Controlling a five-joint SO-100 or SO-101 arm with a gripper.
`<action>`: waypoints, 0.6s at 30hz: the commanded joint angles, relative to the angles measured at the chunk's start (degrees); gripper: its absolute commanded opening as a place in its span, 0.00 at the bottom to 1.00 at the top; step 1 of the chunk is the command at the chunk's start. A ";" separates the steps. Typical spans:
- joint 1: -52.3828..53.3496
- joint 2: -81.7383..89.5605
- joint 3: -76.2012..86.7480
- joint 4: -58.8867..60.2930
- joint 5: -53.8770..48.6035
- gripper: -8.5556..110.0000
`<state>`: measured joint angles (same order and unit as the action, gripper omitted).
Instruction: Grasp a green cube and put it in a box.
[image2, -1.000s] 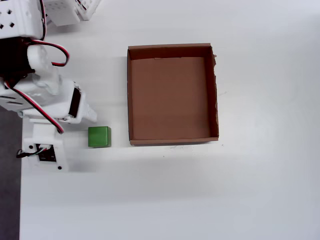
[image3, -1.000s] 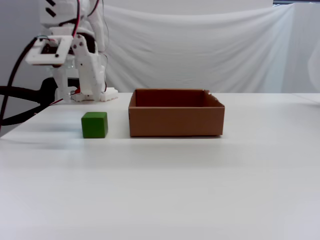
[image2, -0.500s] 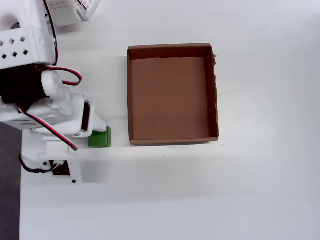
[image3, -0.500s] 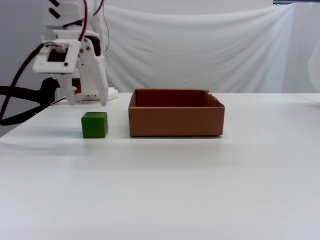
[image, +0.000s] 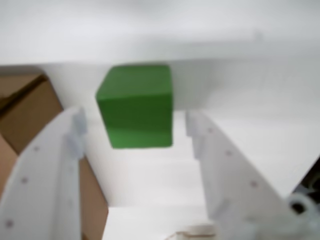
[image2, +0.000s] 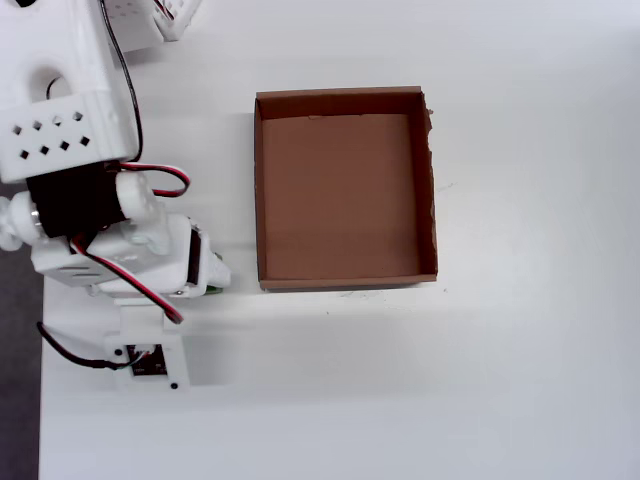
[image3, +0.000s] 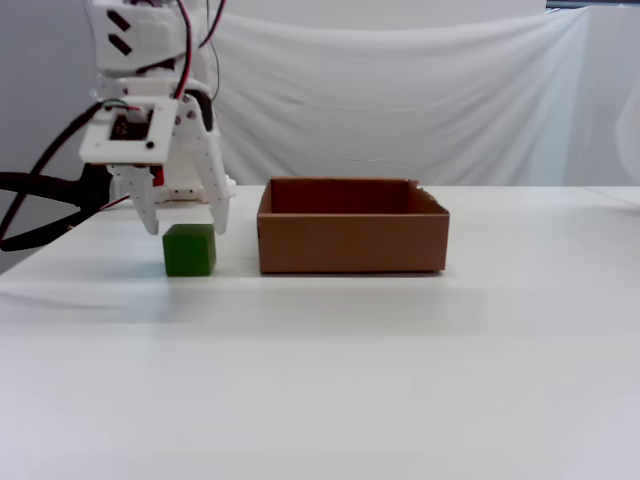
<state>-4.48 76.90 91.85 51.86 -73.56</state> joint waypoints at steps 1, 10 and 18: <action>-0.70 -0.35 -2.72 -1.05 -1.05 0.29; -1.14 -1.85 -2.72 -1.14 -1.05 0.29; -1.14 -3.16 -2.46 -1.32 -1.05 0.29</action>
<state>-5.01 73.39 91.76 51.15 -73.56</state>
